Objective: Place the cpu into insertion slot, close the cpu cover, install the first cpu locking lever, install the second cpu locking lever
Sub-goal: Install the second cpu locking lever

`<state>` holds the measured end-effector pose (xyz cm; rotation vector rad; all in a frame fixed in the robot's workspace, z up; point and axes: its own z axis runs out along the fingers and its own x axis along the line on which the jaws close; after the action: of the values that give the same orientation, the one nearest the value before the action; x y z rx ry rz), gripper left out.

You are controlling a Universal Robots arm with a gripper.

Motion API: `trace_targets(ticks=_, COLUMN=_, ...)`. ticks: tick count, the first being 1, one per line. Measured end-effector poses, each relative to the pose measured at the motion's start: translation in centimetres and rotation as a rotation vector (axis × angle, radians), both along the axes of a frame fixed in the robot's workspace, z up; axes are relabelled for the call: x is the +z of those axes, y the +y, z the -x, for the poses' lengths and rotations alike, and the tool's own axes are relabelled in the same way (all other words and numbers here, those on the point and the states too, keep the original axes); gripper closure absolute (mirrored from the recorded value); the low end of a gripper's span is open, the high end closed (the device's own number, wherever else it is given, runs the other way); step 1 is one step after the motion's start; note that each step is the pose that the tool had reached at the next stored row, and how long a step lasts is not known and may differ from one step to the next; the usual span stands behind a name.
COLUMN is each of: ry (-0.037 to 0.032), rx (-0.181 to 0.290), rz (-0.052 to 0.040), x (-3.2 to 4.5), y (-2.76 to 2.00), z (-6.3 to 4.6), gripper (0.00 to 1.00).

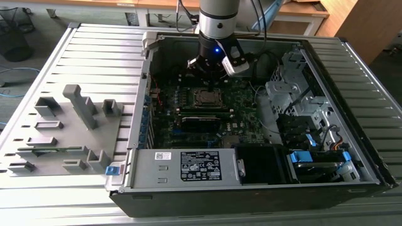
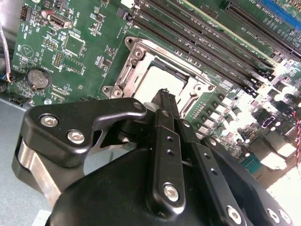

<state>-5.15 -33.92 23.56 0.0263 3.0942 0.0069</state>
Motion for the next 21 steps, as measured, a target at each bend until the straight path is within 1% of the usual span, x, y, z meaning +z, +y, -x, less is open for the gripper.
trace_targets(ticks=2, ry=0.0000, rx=0.000, rz=-0.0014, x=0.00, y=-0.08, z=0.0, gripper=0.89)
trace_targets(ticks=7, ry=0.0003, rx=0.000, rz=-0.0015, x=0.09, y=-0.08, z=0.0, gripper=0.89)
trace_targets(ticks=11, ry=0.0023, rx=0.000, rz=-0.0016, x=0.79, y=-0.08, z=0.0, gripper=0.89)
trace_targets(ticks=13, ry=0.0025, rx=0.000, rz=-0.0017, x=1.00, y=-0.08, z=0.0, gripper=0.89)
trace_targets(ticks=16, ry=0.0024, rx=0.000, rz=-0.0019, x=1.02, y=-0.09, z=0.0, gripper=0.89)
trace_targets(ticks=21, ry=0.0025, rx=0.000, rz=-0.0020, x=1.02, y=-0.36, z=0.0, gripper=0.89)
